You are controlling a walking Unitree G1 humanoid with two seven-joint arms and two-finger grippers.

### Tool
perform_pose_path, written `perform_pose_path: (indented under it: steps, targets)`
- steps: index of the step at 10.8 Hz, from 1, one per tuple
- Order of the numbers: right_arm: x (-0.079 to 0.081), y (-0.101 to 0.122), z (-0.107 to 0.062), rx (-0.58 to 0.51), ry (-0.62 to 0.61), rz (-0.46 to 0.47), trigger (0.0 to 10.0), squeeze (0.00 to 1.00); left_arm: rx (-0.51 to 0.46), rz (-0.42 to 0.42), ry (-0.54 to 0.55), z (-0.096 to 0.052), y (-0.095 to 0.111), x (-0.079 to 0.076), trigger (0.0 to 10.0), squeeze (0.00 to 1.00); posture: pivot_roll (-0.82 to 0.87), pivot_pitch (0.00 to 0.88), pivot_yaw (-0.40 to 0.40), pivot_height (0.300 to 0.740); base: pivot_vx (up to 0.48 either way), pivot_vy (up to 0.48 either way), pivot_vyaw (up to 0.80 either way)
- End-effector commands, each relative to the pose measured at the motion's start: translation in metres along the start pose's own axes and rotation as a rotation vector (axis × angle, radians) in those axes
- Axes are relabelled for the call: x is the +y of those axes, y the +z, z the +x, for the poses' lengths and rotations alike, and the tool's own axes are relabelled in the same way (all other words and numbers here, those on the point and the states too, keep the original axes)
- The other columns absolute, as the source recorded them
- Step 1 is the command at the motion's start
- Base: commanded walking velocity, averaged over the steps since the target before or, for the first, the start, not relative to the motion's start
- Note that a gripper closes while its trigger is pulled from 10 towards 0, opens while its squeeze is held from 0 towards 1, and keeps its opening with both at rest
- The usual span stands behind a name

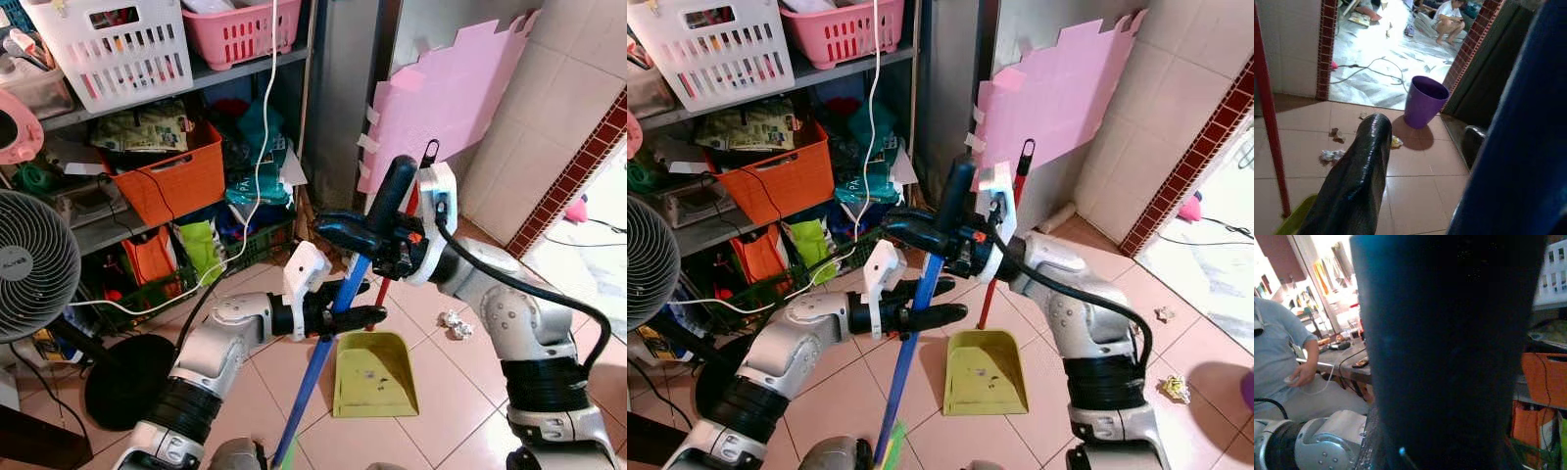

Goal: Sweep floor

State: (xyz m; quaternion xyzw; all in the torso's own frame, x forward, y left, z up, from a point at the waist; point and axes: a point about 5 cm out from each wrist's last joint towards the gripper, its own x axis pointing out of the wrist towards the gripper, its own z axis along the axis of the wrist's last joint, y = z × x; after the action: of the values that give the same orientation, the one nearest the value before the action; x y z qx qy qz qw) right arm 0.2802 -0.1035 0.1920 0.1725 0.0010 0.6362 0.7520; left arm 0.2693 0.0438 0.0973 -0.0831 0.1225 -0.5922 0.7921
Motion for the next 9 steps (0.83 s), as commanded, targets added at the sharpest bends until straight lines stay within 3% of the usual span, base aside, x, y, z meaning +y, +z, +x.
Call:
perform_pose_path:
  steps: [1, 9]
  targets:
    - [0.014, -0.009, 0.015, 0.007, 0.161, 0.055, 10.0, 0.0, -0.026, 0.066, 0.087, -0.003, 0.01, 0.009, 0.0, 0.0, -0.12, 0.0, 0.012, 0.74, 0.0, 0.0, 0.0]
    - [0.015, -0.014, 0.014, 0.025, 0.155, 0.041, 10.0, 0.0, -0.039, 0.12, 0.193, -0.004, 0.005, 0.02, 0.0, 0.0, -0.12, 0.0, 0.015, 0.74, 0.0, 0.0, 0.0]
